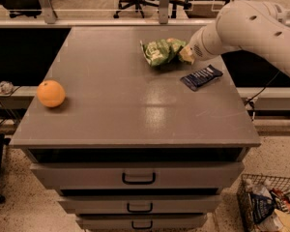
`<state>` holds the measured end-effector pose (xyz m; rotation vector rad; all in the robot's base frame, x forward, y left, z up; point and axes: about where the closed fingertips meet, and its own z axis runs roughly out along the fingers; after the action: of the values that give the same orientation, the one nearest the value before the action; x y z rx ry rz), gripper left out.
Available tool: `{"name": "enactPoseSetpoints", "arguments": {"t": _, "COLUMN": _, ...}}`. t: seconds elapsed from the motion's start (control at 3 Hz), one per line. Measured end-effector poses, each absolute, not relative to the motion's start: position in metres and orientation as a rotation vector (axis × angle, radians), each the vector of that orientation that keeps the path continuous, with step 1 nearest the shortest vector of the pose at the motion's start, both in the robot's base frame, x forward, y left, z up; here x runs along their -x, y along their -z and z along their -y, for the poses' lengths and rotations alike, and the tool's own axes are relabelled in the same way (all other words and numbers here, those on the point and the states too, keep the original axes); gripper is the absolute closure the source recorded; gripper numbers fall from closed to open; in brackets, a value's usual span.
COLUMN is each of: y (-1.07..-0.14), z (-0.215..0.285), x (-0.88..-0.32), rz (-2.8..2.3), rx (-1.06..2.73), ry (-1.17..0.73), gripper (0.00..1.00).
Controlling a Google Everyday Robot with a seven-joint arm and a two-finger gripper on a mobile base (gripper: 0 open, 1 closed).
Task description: Move green jalapeno chip bag near rxbar blueberry
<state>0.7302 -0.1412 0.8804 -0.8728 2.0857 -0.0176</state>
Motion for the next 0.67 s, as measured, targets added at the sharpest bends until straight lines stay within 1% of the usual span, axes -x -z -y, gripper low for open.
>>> {"name": "enactPoseSetpoints", "arguments": {"t": 0.33, "y": -0.8704, "z": 0.1522, "x": -0.718, "rz": -2.124, "rx": 0.873, "ry": 0.01, "gripper": 0.82}}
{"name": "enactPoseSetpoints", "arguments": {"t": 0.67, "y": -0.8639, "z": 0.1553, "x": -0.7141, "rz": -2.143, "rx": 0.879, "ry": -0.004, "gripper": 0.59}}
